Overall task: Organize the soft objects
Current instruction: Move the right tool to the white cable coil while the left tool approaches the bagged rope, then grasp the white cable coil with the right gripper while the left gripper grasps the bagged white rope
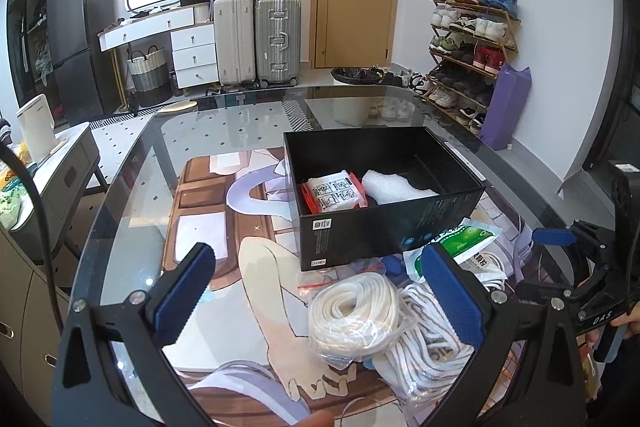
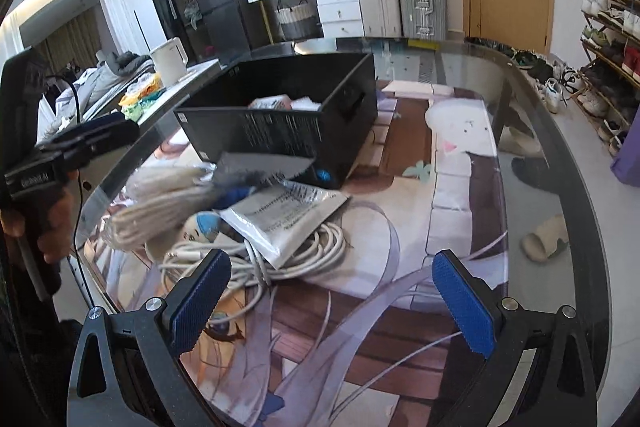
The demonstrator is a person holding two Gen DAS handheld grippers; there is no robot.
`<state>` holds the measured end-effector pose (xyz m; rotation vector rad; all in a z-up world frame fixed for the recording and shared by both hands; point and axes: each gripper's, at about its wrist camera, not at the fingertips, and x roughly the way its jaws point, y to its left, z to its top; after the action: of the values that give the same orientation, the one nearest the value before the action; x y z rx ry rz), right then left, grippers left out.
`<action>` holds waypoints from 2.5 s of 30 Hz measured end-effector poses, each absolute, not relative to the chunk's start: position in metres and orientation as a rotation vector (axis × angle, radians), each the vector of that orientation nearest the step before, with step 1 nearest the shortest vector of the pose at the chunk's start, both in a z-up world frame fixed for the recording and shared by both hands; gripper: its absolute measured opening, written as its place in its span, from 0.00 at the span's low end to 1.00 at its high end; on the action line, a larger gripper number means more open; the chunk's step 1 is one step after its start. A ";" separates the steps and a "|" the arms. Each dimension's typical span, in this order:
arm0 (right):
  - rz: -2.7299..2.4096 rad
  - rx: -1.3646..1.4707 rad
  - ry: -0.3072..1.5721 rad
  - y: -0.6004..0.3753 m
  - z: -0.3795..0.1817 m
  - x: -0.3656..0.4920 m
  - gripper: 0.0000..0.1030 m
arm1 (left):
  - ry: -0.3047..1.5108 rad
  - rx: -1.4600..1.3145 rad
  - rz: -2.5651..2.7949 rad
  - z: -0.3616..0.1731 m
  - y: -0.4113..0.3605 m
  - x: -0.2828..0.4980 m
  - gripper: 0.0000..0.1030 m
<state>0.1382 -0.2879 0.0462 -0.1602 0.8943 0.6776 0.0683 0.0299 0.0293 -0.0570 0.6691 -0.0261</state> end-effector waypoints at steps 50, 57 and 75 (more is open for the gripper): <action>0.782 -0.206 0.877 -0.269 0.027 0.131 0.75 | 0.703 -0.064 -0.031 0.019 0.035 0.071 1.00; 0.776 -0.196 0.829 -0.286 0.045 0.128 0.75 | 0.718 -0.066 -0.050 0.018 0.033 0.070 1.00; 0.786 -0.115 0.680 -0.301 0.081 0.114 0.75 | 0.869 -0.152 -0.106 -0.008 0.031 0.082 1.00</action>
<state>0.1143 -0.3010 0.0811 -0.1152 0.6799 0.7862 0.0824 0.0314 -0.0079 -0.1518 0.8686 -0.1061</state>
